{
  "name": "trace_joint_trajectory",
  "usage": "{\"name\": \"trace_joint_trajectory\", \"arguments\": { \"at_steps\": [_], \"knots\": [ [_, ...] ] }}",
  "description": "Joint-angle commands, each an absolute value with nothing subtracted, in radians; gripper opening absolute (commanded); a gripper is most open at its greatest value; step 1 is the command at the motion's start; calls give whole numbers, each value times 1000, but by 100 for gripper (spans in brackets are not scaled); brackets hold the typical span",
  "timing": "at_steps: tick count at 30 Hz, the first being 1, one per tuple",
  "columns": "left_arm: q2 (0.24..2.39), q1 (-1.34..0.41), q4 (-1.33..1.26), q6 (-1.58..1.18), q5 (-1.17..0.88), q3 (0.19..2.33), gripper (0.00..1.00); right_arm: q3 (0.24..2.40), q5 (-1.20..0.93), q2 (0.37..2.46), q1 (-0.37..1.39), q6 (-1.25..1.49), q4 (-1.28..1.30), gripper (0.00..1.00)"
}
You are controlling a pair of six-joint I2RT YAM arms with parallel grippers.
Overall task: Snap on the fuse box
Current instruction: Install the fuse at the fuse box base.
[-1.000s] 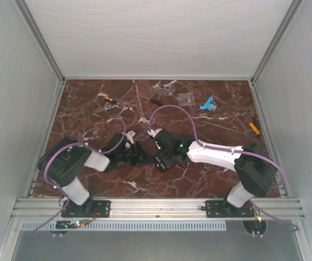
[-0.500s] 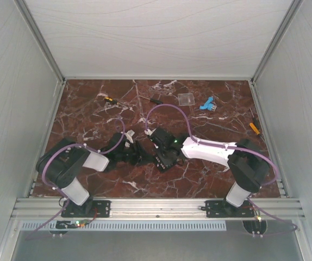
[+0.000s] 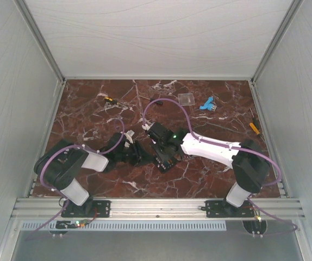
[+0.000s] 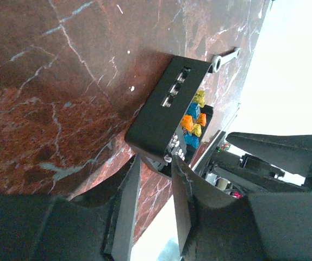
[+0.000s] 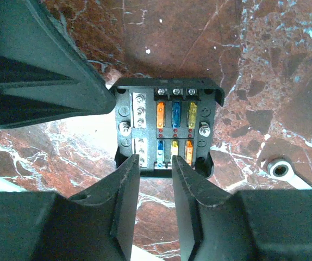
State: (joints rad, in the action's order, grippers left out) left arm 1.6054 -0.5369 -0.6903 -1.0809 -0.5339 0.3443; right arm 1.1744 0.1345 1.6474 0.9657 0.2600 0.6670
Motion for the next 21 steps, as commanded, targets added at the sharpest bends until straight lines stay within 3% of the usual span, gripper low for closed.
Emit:
{"name": "trace_joint_trajectory", "arguments": {
  "at_steps": [1, 21],
  "knots": [
    [1589, -542, -670, -1064, -528, 372, 31, 1197, 144, 1658, 956, 272, 722, 25],
    [1632, -561, -617, -1037, -534, 428, 31, 1189, 117, 1727, 951, 271, 735, 8]
  ]
}}
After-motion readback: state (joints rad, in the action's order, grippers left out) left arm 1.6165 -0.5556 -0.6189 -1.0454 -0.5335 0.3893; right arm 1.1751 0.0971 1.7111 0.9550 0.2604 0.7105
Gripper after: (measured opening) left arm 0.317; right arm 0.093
